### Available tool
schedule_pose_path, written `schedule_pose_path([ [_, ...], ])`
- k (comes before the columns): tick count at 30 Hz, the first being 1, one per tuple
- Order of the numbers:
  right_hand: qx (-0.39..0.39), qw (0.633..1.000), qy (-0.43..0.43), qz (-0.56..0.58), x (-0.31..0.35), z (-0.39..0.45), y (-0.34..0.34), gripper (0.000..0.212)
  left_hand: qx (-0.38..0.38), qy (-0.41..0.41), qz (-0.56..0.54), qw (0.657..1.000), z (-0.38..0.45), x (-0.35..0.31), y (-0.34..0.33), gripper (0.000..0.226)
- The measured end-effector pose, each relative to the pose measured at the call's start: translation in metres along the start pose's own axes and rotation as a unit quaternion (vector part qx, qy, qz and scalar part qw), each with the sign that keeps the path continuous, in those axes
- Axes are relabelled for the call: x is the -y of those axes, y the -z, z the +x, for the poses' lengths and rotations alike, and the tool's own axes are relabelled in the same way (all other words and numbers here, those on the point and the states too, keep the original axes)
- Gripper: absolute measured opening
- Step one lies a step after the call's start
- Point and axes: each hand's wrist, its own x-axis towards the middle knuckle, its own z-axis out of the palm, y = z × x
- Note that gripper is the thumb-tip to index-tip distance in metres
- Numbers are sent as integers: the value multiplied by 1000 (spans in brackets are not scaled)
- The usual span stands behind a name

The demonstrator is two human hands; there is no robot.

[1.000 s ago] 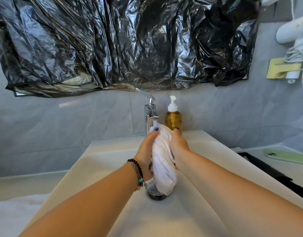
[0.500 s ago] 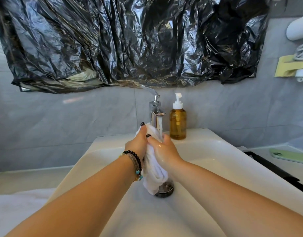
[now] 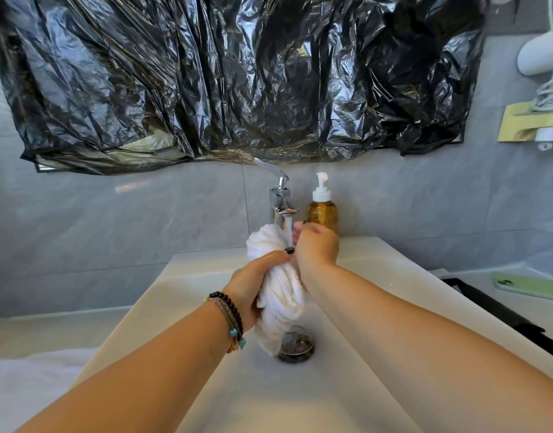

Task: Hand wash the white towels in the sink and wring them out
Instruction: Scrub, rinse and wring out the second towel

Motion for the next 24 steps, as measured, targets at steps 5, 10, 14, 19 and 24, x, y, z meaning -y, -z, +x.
schedule_pose_path([
  [5, 48, 961, -183, 203, 12, 7, -22, 30, -3, -62, 18, 998, 1, -4, 22, 63],
  [10, 80, 976, -161, 121, 10, -8, -26, 29, -22, -46, 37, 998, 2, -4, 48, 66],
  [14, 90, 987, -127, 29, 16, -11, -9, 25, 12, -48, 15, 999, -1, -4, 45, 49],
  [19, 79, 992, -70, -66, 41, -4, 45, 17, 95, -42, 1, 995, -3, 2, 25, 59],
  [24, 69, 967, 135, -205, 71, 6, 78, 18, 125, -19, 7, 992, -1, 9, 0, 58],
])
